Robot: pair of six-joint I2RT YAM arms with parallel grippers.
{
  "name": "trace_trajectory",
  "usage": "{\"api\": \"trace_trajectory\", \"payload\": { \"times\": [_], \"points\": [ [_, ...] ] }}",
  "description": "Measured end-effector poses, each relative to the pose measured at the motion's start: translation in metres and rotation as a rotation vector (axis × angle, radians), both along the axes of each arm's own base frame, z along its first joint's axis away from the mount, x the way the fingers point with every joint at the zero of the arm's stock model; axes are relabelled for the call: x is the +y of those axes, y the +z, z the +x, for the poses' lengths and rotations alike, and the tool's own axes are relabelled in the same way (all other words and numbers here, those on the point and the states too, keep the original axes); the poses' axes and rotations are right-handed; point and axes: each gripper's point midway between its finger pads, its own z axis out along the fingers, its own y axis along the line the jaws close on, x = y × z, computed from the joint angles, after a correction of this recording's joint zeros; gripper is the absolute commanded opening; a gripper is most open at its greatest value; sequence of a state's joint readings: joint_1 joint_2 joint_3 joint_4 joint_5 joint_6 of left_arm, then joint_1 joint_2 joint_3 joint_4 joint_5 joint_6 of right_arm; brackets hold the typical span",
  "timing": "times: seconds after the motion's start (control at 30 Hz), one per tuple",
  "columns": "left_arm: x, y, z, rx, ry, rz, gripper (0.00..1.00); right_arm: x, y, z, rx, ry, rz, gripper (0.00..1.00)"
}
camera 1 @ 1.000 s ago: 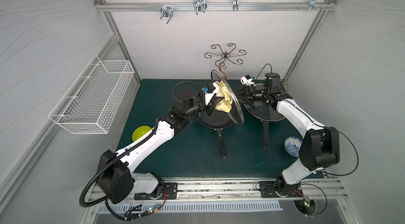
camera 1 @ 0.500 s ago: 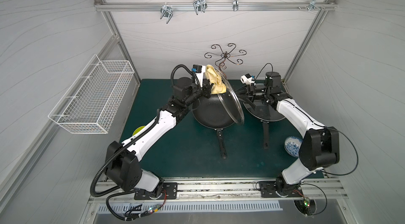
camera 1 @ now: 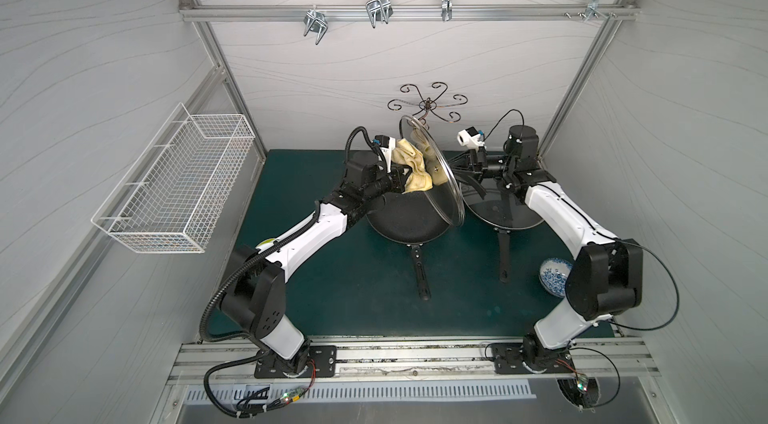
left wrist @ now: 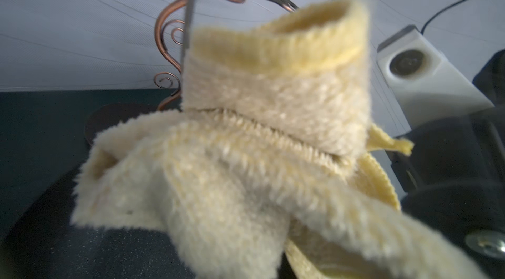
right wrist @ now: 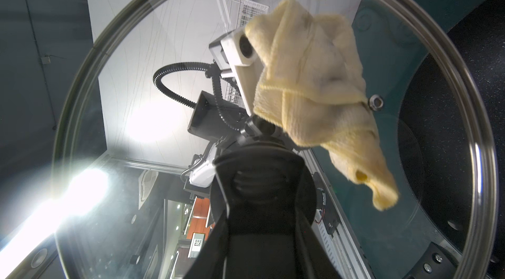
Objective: Wipe the pot lid with a cloth
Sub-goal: Wipe the pot lid.
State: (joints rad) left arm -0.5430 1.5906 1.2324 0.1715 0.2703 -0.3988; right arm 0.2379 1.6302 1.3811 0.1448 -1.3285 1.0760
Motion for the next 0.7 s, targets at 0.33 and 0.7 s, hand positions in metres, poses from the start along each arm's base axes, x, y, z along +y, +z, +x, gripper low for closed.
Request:
{"api": "trace_trajectory", "payload": {
  "times": [0.33,0.7],
  "points": [
    [-0.048,-0.031,-0.067,-0.077,-0.273,0.120,0.00,-0.007,-0.005,0.015,0.032,-0.028,0.003,0.00],
    [-0.069,0.018,-0.135,-0.441,-0.509,0.153,0.00,-0.010,-0.015,0.018,0.046,-0.044,0.002,0.00]
  ]
}}
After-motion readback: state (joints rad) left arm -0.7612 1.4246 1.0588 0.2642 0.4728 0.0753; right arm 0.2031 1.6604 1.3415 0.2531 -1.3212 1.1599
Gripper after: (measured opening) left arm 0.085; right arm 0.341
